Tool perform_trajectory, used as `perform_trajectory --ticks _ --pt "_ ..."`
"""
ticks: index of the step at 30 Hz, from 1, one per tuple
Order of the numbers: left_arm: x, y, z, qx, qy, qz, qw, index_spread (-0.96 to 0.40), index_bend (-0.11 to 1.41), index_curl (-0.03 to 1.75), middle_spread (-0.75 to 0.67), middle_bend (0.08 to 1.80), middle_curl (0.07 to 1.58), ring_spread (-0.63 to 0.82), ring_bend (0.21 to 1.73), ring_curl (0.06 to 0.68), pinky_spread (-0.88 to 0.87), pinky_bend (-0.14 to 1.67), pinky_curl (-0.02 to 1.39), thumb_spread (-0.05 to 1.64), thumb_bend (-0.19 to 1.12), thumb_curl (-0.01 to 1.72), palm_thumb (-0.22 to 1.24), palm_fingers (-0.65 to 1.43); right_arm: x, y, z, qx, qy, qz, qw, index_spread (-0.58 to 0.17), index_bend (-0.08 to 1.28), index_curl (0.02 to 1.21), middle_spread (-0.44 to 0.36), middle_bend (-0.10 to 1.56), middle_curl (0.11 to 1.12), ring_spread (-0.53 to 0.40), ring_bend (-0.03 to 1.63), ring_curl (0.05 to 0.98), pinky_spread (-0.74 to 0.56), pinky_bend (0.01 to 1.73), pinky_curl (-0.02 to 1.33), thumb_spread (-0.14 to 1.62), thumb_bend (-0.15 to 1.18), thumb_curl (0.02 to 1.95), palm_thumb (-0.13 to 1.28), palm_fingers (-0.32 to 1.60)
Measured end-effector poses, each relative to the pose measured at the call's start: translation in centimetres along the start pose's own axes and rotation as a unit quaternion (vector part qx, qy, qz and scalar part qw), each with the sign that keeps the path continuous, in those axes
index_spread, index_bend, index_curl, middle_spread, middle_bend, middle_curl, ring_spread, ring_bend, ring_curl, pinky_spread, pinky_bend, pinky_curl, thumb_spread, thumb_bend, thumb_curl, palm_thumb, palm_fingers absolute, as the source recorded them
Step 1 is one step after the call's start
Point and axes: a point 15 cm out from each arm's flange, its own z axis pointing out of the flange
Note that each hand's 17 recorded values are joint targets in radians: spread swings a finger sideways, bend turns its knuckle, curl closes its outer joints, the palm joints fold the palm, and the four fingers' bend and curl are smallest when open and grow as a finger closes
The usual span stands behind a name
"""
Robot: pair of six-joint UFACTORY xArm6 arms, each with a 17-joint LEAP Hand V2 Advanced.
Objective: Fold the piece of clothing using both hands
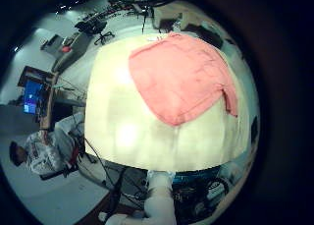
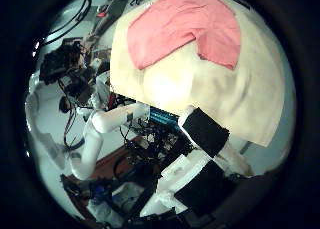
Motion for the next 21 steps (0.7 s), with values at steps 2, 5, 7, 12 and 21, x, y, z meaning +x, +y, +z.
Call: perform_trajectory --ticks 2,5,7,12,21 --pt "0.2 0.0 0.1 -0.001 -0.001 0.004 1.0 0.01 0.18 0.36 0.03 0.2 0.35 0.35 0.38 0.209 0.38 0.18 0.27 1.12 -0.02 0.37 0.6 0.22 0.0 0.0 0.0 -0.001 0.0 0.001 1.0 -0.324 0.18 0.32 0.075 0.18 0.3 0.248 0.31 0.236 0.43 0.3 0.3 1.31 -0.01 0.29 0.63 0.22" --pt "0.0 0.0 0.0 0.001 -0.001 0.0 1.0 0.01 0.18 0.36 0.03 0.2 0.35 0.35 0.38 0.21 0.37 0.18 0.27 1.11 -0.02 0.37 0.61 0.22 0.0 0.1 0.0 0.0 0.0 0.0 1.0 -0.329 0.18 0.32 0.074 0.18 0.3 0.248 0.31 0.235 0.43 0.3 0.3 1.31 -0.01 0.29 0.63 0.22" --pt "-0.1 0.0 0.0 0.001 -0.001 -0.005 1.0 0.01 0.18 0.36 0.03 0.2 0.35 0.34 0.38 0.211 0.37 0.18 0.27 1.11 -0.02 0.37 0.61 0.22 0.1 0.1 -0.1 0.003 0.0 0.001 1.0 -0.33 0.18 0.32 0.073 0.18 0.3 0.248 0.31 0.235 0.43 0.3 0.3 1.31 -0.01 0.29 0.63 0.22" --pt "-0.2 -0.1 0.5 -0.002 0.0 -0.008 1.0 0.0 0.18 0.37 0.02 0.2 0.35 0.34 0.38 0.21 0.37 0.18 0.26 1.11 -0.02 0.37 0.61 0.22 0.1 0.3 -0.1 0.0 -0.001 -0.001 1.0 -0.331 0.18 0.32 0.073 0.18 0.3 0.248 0.31 0.234 0.43 0.3 0.3 1.3 -0.01 0.29 0.62 0.22" --pt "0.5 -1.8 6.3 -0.037 -0.074 0.059 0.9948 0.01 0.18 0.37 0.03 0.2 0.36 0.34 0.38 0.209 0.36 0.18 0.26 1.12 -0.02 0.37 0.62 0.23 0.8 0.3 0.0 -0.003 -0.003 0.018 1.0 -0.331 0.18 0.32 0.076 0.18 0.3 0.247 0.31 0.236 0.43 0.3 0.3 1.3 -0.01 0.29 0.62 0.22"
